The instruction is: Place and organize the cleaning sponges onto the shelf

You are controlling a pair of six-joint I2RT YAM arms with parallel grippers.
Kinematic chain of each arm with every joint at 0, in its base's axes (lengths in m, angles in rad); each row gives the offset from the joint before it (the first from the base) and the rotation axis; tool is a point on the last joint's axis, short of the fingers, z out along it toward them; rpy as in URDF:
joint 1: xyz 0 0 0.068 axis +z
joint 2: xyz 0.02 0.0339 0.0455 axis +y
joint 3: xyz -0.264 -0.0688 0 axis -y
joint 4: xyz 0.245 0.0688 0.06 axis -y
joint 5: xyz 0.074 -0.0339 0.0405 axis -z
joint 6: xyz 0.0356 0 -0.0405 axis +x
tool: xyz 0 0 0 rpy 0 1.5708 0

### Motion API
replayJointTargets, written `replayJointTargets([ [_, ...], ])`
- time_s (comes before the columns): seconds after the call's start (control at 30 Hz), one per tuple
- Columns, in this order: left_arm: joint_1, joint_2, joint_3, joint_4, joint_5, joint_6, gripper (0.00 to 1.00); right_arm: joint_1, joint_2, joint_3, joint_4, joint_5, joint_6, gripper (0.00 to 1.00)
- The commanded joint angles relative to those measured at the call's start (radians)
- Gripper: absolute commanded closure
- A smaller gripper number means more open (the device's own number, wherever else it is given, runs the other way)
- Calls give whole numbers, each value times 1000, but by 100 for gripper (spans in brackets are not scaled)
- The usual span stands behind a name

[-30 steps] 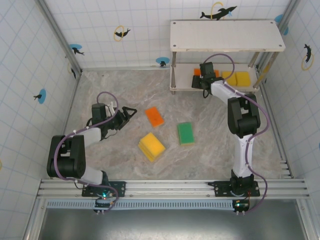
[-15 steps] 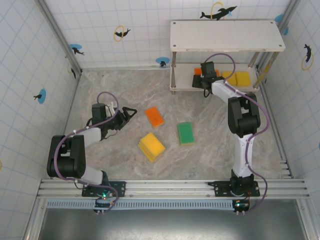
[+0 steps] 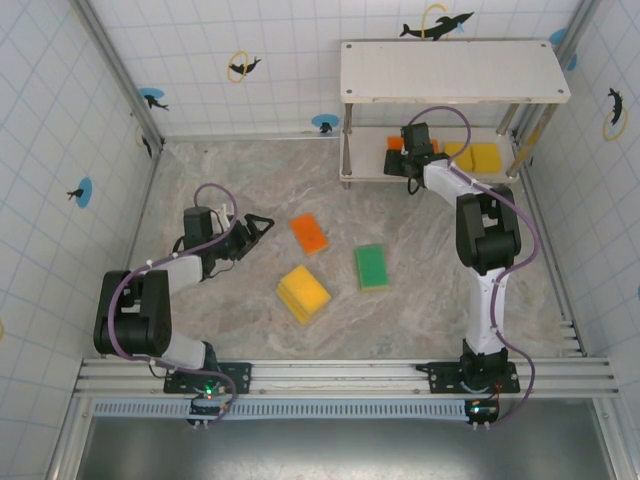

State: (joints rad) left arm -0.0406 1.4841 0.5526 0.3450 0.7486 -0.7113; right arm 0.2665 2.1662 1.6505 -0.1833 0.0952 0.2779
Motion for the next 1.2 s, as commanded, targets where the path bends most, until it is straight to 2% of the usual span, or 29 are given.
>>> replayJointTargets([
  [0.0,-7,7,19,-10,12,15,2,-4,16,15,4,-17,1,24],
  [0.57,-7,2,13,-11,13,14,2,-3,-13,-9,8,-25,-9,23],
  [0.9,-8,-8,9,-12,15,13,2,-4,-72,-21,-13,-29,-44,22],
  [1.17,-6,-37,1,-19,12,3,2,-2,-161,-99,-1,-27,-72,19],
])
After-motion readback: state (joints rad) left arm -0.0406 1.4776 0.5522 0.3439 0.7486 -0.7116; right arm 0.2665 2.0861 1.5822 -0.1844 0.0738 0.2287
